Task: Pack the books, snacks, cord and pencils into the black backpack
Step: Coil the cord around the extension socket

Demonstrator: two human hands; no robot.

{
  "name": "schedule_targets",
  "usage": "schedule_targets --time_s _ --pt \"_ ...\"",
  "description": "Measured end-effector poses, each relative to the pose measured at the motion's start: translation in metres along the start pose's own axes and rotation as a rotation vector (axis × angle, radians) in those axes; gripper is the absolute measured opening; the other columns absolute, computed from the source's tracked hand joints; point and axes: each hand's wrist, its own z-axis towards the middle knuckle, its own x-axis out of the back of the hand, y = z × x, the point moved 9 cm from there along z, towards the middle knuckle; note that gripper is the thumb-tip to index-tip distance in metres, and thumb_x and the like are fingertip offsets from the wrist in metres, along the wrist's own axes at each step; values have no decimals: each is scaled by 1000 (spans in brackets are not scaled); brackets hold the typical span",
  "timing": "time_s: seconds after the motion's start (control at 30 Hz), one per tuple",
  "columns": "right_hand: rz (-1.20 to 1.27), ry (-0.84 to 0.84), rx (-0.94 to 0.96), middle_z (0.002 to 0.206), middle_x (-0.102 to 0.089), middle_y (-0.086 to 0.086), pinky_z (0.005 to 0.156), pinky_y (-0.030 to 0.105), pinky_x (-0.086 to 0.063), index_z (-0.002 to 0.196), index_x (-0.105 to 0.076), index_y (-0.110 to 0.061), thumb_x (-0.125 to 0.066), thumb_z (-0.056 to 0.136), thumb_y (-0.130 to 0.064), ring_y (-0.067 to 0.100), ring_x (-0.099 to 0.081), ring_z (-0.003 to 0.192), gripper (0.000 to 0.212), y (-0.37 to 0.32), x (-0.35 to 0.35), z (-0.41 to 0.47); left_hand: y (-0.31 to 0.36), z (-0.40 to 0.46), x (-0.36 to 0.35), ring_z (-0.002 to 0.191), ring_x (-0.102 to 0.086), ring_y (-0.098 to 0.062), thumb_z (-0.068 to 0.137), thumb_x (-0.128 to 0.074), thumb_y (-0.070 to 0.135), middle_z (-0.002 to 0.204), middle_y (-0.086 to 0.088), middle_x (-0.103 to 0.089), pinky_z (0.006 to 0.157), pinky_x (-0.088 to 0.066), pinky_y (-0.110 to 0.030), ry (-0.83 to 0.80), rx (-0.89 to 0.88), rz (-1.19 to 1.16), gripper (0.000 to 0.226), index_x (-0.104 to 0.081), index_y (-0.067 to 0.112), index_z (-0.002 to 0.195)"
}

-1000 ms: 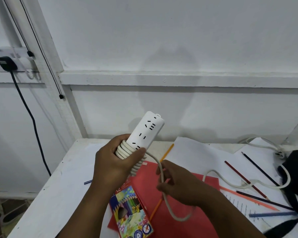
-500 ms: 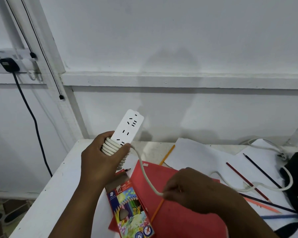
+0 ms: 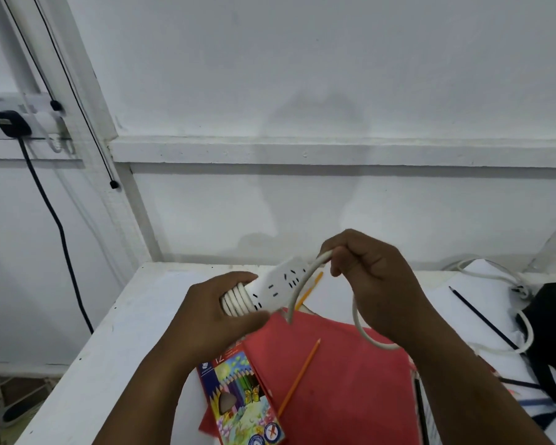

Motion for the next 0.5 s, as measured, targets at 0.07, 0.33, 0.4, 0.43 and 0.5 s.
schedule_targets --time_s 0.07,0.33,0.4,0.43,0.5 --pt "58 53 -71 71 -61 -21 64 11 -39 82 -66 -26 -50 101 -10 8 -52 67 30 11 1 7 3 -3 -8 92 -69 1 69 -91 26 102 24 -72 72 -56 -19 -121 -28 -8 45 -70 39 107" --pt "325 172 -402 63 -53 -9 59 30 -36 89 -76 -15 -53 101 -14 15 -41 59 26 79 -7 8 22 -13 -7 98 -72 -22 64 -89 6 106 -1 -75 80 -60 -35 -257 -109 -186 50 -74 20 110" --pt "332 148 -449 66 -58 -1 59 30 -42 90 -77 -15 -55 100 -15 14 -48 60 24 86 -17 0 24 -13 -2 96 -72 -23 62 -88 10 103 -2 -76 78 -60 -33 -226 -103 -237 48 -75 20 107" --pt "331 128 -465 70 -61 5 59 31 -44 90 -77 -16 -56 100 -15 15 -51 62 24 89 -23 -5 24 -13 -1 95 -72 -22 61 -88 10 103 -3 -76 77 -60 -32 -220 -99 -252 47 -76 20 106" --pt "366 97 -486 74 -62 14 55 29 -42 91 -75 -18 -55 98 -10 17 -49 59 23 90 -35 -13 22 -13 -1 93 -72 -22 60 -88 11 102 -4 -76 74 -59 -29 -195 -79 -297 46 -76 21 104"
